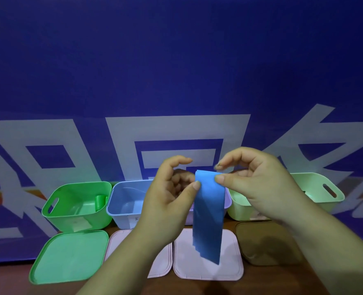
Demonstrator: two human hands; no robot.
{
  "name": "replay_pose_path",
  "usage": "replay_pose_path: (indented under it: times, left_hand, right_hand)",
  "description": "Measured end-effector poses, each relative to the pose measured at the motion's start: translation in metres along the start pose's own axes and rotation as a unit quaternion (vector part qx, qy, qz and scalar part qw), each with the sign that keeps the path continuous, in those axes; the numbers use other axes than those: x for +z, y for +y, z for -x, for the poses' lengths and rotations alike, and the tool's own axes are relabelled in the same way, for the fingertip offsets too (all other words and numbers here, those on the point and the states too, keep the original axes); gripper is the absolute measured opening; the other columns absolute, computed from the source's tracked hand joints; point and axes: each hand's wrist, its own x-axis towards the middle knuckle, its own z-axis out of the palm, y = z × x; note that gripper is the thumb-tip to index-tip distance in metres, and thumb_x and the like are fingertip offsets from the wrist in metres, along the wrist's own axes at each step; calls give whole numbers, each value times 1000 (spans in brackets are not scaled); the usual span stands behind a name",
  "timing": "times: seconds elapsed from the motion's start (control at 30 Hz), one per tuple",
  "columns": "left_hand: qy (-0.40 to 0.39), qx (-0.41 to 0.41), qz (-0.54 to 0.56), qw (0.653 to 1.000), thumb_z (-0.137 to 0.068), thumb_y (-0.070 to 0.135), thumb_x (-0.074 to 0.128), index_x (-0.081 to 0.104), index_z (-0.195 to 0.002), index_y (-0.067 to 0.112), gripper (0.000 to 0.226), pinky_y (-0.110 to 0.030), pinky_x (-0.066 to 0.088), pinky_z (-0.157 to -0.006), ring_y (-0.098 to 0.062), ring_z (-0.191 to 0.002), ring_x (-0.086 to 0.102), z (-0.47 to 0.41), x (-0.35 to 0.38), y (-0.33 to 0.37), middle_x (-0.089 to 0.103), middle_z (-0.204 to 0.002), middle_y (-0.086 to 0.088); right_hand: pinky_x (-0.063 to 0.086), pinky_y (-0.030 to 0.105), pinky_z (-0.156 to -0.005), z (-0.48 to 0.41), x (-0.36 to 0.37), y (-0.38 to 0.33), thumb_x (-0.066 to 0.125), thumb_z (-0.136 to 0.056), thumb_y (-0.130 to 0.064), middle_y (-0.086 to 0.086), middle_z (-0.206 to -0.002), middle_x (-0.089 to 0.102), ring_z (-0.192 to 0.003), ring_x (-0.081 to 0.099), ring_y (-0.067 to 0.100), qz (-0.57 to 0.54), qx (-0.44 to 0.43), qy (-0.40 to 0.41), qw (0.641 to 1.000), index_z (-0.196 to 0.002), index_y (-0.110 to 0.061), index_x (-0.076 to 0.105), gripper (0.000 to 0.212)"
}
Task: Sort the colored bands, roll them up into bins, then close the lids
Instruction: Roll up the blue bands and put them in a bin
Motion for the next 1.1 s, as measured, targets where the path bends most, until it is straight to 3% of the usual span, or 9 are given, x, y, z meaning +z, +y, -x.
replay_pose_path:
  times: [0.23,0.37,0.5,0.6,0.73,0.9,1.1]
  left_hand:
    - [-24,62,-76,995,-90,13,60,68,-97,39,28,-26,53,-84,-17,-96,66,1,-2,9,69,-95,12]
    - [-26,29,-92,995,-90,10,69,71,-100,40,32,-27,55,-87,-14,-99,69,2,-7,9,73,-99,13]
    - [-14,-1,-92,996,-82,7,77,74,-90,40,34,-21,55,-83,-8,-89,70,4,-8,11,74,-92,15]
    - [5,-24,-77,997,-83,9,77,74,-93,41,34,-28,58,-83,-14,-89,71,7,-10,10,75,-90,8]
    - [8,-34,-74,997,-83,10,77,75,-89,43,34,-25,59,-80,-13,-87,71,11,-14,14,75,-89,11]
    - [7,-25,-82,996,-84,10,76,75,-101,34,29,-23,56,-78,-11,-85,70,14,-22,18,73,-86,13]
    - [3,27,-99,995,-84,8,76,72,-97,38,33,-27,55,-80,-17,-91,68,18,-35,22,67,-99,11]
  right_hand:
    - [58,26,-72,1,1,2,78,-79,-9,-7,-85,74,-75,71,13,-9,-26,23,999,-82,-24,73,17]
    - [59,26,-77,1,-1,3,77,-81,-11,-7,-86,75,-81,72,10,-4,-17,1,1000,-86,-25,74,15]
    - [59,24,-77,5,-1,3,77,-82,-14,-12,-89,74,-83,72,7,24,-19,-26,999,-94,-31,71,22]
    - [59,21,-75,10,0,1,80,-79,-16,-16,-88,72,-81,71,9,64,-23,-61,996,-97,-33,71,26]
    - [58,19,-71,13,4,-1,79,-80,-21,-19,-85,71,-80,69,5,111,-34,-68,991,-95,-35,72,22]
    - [61,29,-72,14,9,-6,78,-81,-21,-13,-83,73,-79,70,9,97,-32,-69,992,-92,-32,74,16]
    - [61,27,-74,17,18,-14,78,-81,-20,-12,-86,74,-81,71,8,67,-32,-79,994,-93,-31,75,17]
